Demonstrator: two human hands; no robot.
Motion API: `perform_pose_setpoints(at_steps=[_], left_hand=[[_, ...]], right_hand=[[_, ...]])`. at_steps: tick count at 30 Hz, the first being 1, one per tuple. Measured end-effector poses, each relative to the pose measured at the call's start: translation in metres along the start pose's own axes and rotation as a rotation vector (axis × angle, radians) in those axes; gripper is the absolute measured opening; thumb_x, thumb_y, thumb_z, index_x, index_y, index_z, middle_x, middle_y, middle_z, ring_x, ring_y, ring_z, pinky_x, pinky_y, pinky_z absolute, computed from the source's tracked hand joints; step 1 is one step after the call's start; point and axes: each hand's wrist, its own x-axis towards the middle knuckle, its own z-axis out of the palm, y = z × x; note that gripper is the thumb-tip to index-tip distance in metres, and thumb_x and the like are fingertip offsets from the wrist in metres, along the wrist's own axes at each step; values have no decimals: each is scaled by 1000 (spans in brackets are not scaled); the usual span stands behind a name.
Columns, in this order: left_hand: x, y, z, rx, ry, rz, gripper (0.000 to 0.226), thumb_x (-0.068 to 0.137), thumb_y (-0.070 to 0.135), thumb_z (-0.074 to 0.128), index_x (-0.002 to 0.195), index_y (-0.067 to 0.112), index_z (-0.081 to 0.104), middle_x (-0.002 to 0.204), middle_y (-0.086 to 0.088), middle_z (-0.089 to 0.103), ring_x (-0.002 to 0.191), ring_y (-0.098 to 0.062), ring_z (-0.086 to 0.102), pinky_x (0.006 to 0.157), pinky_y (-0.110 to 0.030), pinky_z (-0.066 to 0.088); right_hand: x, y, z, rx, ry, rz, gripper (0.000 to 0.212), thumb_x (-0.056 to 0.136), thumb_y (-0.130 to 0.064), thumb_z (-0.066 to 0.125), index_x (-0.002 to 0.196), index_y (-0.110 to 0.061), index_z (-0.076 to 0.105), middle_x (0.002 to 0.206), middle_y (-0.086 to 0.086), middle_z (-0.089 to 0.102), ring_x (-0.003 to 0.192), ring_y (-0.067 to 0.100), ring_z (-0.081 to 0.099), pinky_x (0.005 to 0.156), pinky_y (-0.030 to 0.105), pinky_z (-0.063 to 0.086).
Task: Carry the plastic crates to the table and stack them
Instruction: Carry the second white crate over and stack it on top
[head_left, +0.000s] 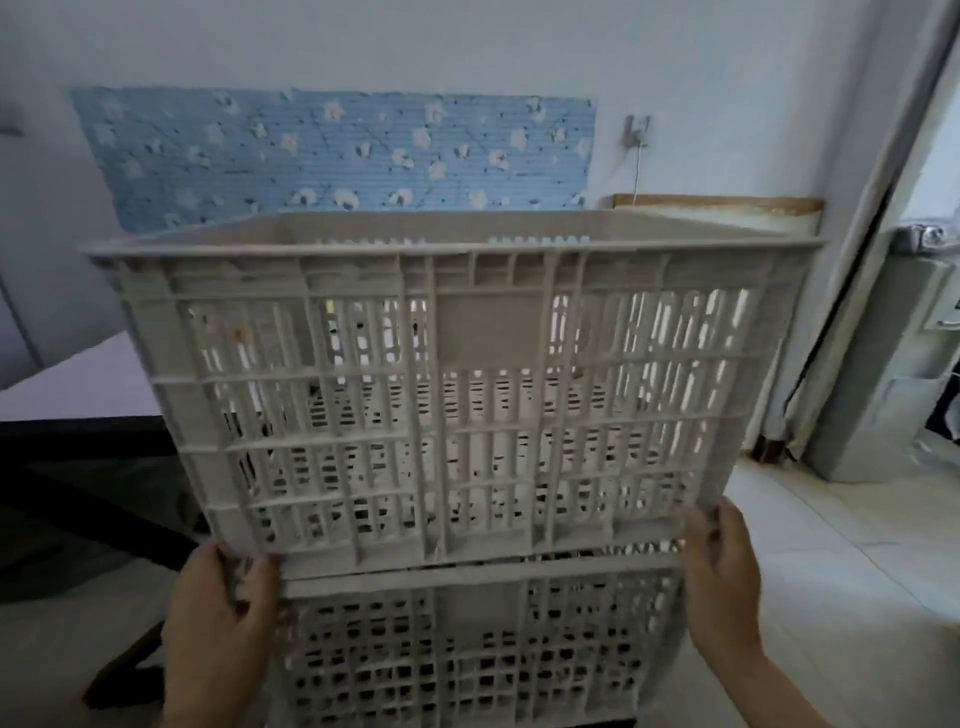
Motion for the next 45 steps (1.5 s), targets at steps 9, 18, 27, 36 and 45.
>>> perform_pose_setpoints(at_steps=[9, 18, 27, 36, 45], left_hand=[[3, -51, 32, -110, 258, 351, 21, 93, 38, 39, 94, 20, 49, 86, -9, 58, 74, -30, 56, 66, -45, 51], [-13, -35, 23, -61, 237, 296, 9, 99, 19, 35, 94, 14, 40, 85, -12, 46, 78, -25, 44, 68, -35, 35], [-3, -45, 30, -140, 255, 258, 35, 98, 38, 32, 84, 8, 41, 77, -13, 47, 64, -29, 48, 56, -37, 38], [4, -57, 28, -186, 289, 379, 45, 97, 44, 32, 82, 2, 42, 77, -18, 45, 60, -26, 44, 50, -31, 38], [-23, -59, 35, -318, 144, 318, 52, 99, 50, 26, 139, 17, 29, 135, -4, 41, 116, -16, 46, 90, -33, 34]], right_hand=[[14, 40, 14, 87, 184, -340, 29, 95, -28, 45, 83, -2, 50, 76, 16, 53, 71, 32, 49, 57, 29, 35], [20, 22, -12, -109, 16, -270, 62, 84, -67, 49, 79, -5, 46, 79, 18, 60, 71, 34, 58, 57, 37, 44], [12, 33, 5, 77, 185, -431, 54, 82, -61, 54, 71, -14, 30, 69, 1, 29, 58, 18, 28, 54, 33, 29], [9, 37, 5, 111, 185, -398, 49, 82, -52, 61, 74, -15, 30, 71, -1, 28, 60, 16, 27, 53, 29, 26], [-12, 32, -2, 214, -40, -205, 43, 89, -51, 52, 105, -15, 35, 109, -2, 33, 85, 3, 43, 85, 26, 39]])
